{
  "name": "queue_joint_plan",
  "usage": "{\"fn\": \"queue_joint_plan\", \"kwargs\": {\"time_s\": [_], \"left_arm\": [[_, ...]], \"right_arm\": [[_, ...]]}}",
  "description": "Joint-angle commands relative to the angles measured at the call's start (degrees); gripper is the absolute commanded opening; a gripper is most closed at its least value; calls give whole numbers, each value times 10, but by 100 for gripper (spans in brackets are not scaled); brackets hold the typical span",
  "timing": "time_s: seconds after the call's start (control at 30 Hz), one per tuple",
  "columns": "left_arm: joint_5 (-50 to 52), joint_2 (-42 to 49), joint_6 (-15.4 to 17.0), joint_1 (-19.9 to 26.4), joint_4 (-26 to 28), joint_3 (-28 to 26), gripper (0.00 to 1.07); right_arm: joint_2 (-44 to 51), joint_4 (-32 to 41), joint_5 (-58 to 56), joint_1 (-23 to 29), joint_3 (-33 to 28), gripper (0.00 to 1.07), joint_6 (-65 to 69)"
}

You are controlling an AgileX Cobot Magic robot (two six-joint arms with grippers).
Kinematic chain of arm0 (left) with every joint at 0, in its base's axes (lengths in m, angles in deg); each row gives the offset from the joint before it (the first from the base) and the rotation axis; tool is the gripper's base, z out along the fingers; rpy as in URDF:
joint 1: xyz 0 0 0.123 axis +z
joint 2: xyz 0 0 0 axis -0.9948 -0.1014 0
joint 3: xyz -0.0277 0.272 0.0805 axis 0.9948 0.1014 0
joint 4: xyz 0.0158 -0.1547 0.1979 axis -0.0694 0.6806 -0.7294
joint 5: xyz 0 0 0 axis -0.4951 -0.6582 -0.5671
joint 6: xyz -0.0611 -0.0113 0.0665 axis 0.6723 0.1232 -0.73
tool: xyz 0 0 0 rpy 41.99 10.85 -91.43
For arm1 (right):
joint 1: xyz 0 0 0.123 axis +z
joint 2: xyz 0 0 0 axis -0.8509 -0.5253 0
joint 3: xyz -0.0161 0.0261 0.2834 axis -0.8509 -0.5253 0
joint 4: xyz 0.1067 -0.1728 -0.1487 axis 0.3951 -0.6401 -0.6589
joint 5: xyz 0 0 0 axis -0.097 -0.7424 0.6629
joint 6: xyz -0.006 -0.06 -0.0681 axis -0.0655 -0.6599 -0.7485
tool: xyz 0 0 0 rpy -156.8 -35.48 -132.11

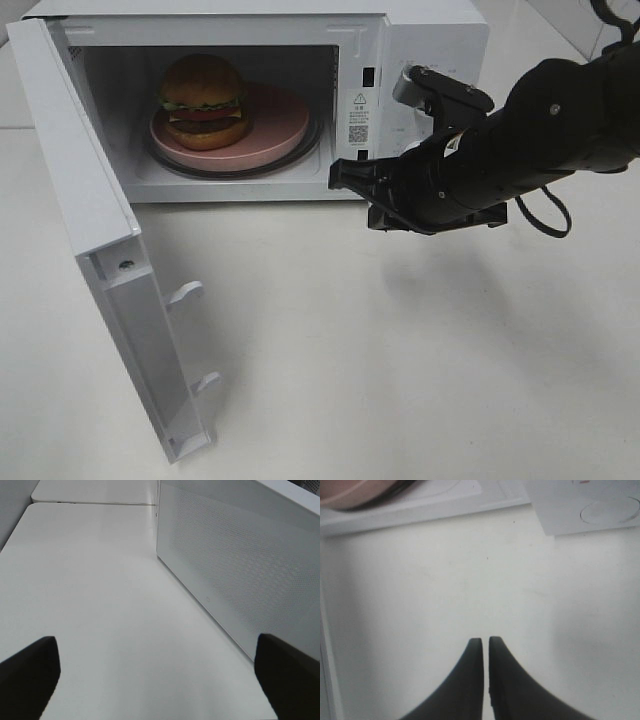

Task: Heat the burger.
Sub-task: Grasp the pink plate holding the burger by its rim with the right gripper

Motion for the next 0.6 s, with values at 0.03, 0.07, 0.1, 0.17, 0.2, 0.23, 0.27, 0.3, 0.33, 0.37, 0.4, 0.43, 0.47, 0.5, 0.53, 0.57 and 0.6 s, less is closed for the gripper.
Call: {"fn": "queue_joint_plan", "kwargs": {"time_s": [0.03, 0.07, 0.1, 0.17, 0.2, 0.23, 0.27, 0.3, 0.33, 0.37, 0.4, 0.43, 0.47, 0.5, 0.53, 0.57, 0.6], "left_arm": [[5, 10, 4, -2, 1, 2, 98], [5, 10, 4, -2, 1, 2, 98], [5, 10, 4, -2, 1, 2, 98], [5, 10, 4, -2, 1, 2, 98], [5, 10, 4, -2, 1, 2, 98], [5, 10, 4, -2, 1, 2, 98], [5, 10, 4, -2, 1, 2, 98], [5, 10, 4, -2, 1, 2, 98], [5, 10, 4, -2, 1, 2, 98], [5, 10, 4, -2, 1, 2, 98], [5, 10, 4, -2, 1, 2, 98], [5, 10, 4, -2, 1, 2, 98], [5, 10, 4, -2, 1, 2, 98], [5, 10, 4, -2, 1, 2, 98], [5, 10, 4, -2, 1, 2, 98], [5, 10, 4, -2, 1, 2, 98], [5, 10, 4, -2, 1, 2, 98]], "right_arm": [[25, -45, -66, -3, 0, 7, -70], [35, -59, -97, -3, 0, 8, -110], [35, -59, -97, -3, 0, 8, -110], [53, -64, -132, -3, 0, 9, -193], [53, -64, -132, -3, 0, 9, -193], [60, -64, -144, -3, 0, 10, -228], [71, -62, -170, -3, 0, 11, -296], [71, -62, -170, -3, 0, 11, -296], [76, -62, -182, -3, 0, 12, -322], [85, -62, -213, -3, 0, 13, -388], [85, -62, -213, -3, 0, 13, -388], [89, -62, -231, -3, 1, 13, -415], [93, -62, -267, -3, 5, 13, -491], [93, -62, -267, -3, 5, 13, -491], [93, -62, -310, -3, 13, 14, -578], [93, -62, -325, -3, 15, 14, -614], [93, -62, -325, -3, 15, 14, -614]]}}
